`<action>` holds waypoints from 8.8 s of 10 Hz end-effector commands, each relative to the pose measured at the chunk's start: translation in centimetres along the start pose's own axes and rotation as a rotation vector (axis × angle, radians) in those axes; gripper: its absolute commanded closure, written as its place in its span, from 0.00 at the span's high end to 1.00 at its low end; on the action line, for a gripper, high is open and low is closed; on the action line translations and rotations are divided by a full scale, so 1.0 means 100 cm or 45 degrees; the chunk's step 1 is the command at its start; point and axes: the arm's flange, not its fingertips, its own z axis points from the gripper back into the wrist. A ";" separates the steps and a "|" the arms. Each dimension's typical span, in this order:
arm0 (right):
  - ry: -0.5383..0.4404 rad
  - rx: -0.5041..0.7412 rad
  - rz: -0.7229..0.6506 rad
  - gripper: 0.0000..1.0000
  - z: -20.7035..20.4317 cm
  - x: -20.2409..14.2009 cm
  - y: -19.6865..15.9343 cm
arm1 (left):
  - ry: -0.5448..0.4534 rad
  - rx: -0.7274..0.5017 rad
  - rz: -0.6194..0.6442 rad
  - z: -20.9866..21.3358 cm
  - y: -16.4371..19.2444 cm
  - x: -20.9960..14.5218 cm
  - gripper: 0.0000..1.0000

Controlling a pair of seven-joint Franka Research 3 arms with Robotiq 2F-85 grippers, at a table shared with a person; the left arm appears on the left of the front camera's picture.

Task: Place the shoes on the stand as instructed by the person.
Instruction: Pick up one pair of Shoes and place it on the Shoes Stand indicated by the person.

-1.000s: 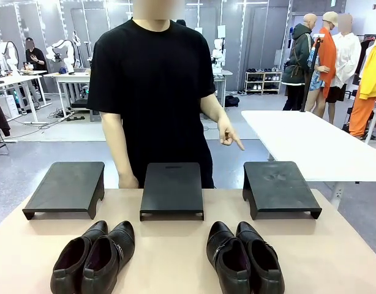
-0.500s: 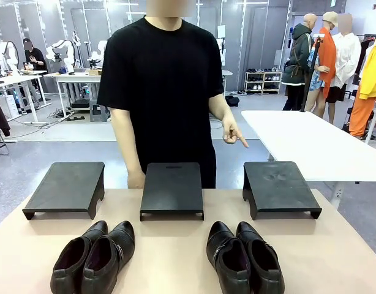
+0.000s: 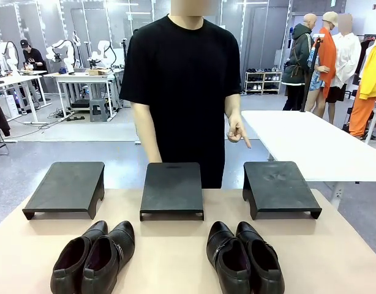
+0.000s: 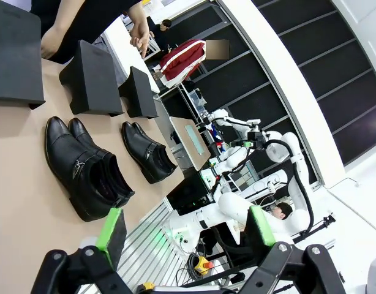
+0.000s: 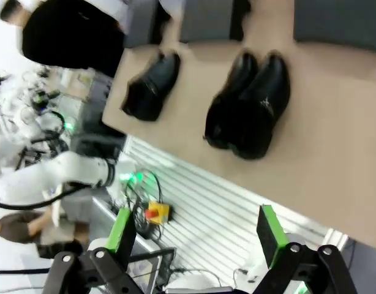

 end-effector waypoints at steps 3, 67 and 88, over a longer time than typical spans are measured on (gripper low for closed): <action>0.418 -0.201 0.008 1.00 -0.081 0.065 0.037 | -0.003 -0.019 -0.015 0.002 -0.001 0.000 1.00; -0.019 -0.970 0.114 0.07 -0.238 0.274 -0.074 | -0.003 -0.019 -0.015 0.002 -0.001 0.000 1.00; -0.124 -0.928 0.043 0.07 -0.274 0.298 -0.144 | -0.003 -0.019 -0.015 0.002 -0.001 0.000 1.00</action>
